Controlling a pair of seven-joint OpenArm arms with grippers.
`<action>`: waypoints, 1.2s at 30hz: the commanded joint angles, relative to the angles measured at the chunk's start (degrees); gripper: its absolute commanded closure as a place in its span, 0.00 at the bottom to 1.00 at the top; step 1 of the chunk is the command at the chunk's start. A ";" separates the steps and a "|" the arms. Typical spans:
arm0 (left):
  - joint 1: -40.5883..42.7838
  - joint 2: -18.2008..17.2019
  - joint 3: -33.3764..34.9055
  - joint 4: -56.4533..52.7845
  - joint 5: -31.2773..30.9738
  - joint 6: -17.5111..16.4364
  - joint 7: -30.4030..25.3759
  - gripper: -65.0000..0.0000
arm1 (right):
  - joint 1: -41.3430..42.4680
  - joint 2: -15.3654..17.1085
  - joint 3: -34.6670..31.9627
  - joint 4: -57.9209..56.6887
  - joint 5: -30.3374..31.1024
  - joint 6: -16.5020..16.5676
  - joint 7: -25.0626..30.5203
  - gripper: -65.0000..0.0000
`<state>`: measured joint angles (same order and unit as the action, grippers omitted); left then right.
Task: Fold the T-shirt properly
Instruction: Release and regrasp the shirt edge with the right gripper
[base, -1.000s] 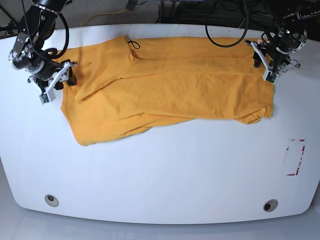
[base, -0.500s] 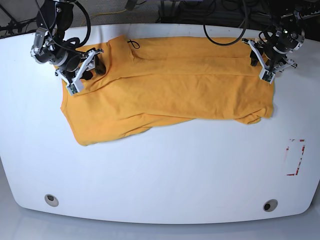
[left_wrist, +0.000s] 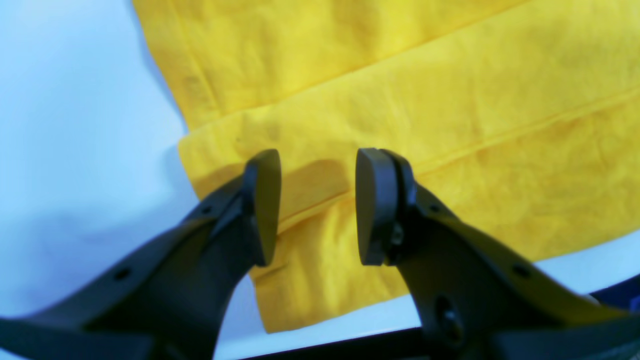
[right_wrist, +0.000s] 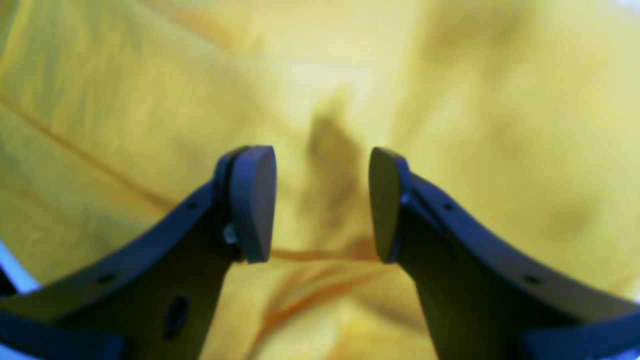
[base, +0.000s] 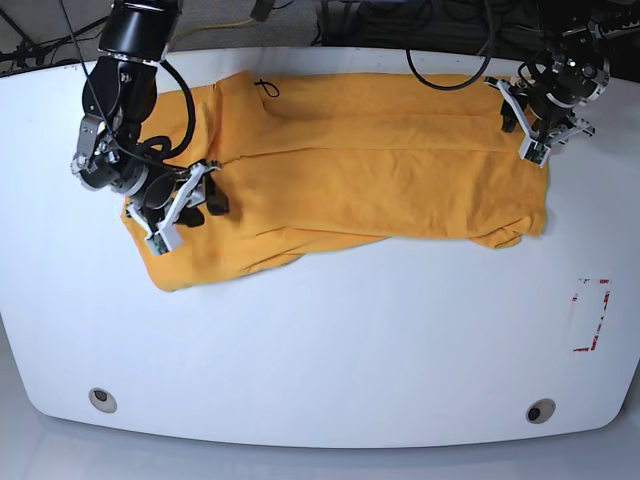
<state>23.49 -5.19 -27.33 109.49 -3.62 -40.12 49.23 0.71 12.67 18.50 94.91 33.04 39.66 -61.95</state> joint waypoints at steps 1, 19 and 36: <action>-0.14 -0.48 -0.23 0.88 -0.38 0.12 -0.93 0.64 | 0.83 2.76 0.36 2.10 0.85 0.34 -2.71 0.56; -0.94 -0.30 0.04 0.88 -0.38 0.12 -0.93 0.64 | -15.08 -0.31 11.70 12.21 0.50 0.34 -5.69 0.34; -0.94 -0.48 -0.05 0.79 -0.38 0.12 -0.93 0.64 | -13.33 -4.27 11.26 8.78 0.68 0.34 -5.69 0.91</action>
<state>22.70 -5.13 -27.16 109.47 -3.62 -40.12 49.23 -13.85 8.36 29.63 102.83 32.77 39.90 -68.73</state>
